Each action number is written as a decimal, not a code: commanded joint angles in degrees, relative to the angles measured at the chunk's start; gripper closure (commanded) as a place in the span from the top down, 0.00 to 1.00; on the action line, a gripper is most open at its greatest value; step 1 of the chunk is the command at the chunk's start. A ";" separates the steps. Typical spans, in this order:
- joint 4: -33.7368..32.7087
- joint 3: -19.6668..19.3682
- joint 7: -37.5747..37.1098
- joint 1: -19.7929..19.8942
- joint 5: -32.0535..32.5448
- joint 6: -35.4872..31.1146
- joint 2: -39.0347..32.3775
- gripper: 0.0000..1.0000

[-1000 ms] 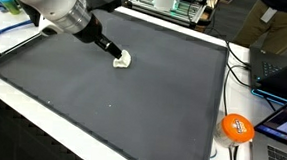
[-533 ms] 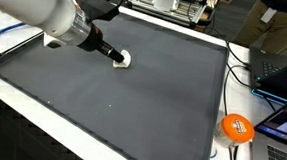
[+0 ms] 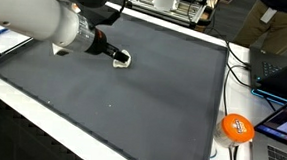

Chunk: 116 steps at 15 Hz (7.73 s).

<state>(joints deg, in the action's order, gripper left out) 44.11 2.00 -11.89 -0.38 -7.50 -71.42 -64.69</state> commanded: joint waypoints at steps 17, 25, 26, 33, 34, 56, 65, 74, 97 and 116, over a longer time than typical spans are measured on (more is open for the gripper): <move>-6.33 0.68 -3.88 -0.67 -0.37 1.72 -2.49 1.00; 8.33 -1.69 -9.63 -2.91 2.45 -3.97 10.88 1.00; 11.24 -2.04 -10.62 -3.19 2.62 -4.07 12.90 1.00; 16.46 -2.24 -9.36 -4.30 2.67 -0.63 15.89 1.00; 17.39 -2.25 -9.36 -4.34 2.70 -0.60 16.43 1.00; 55.71 -4.18 -20.31 -8.17 7.48 -34.86 36.45 1.00; 61.44 -5.17 -22.59 -8.60 8.88 -50.73 37.38 1.00; 87.18 -8.07 -24.76 -11.52 14.35 -86.02 47.09 1.00; 88.65 -35.30 -63.65 -35.41 60.55 -94.29 48.78 1.00; 96.29 -34.74 -72.10 -39.17 64.90 -102.85 53.45 1.00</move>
<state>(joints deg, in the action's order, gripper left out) 141.49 -32.49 -82.87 -39.25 56.38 -173.20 -9.64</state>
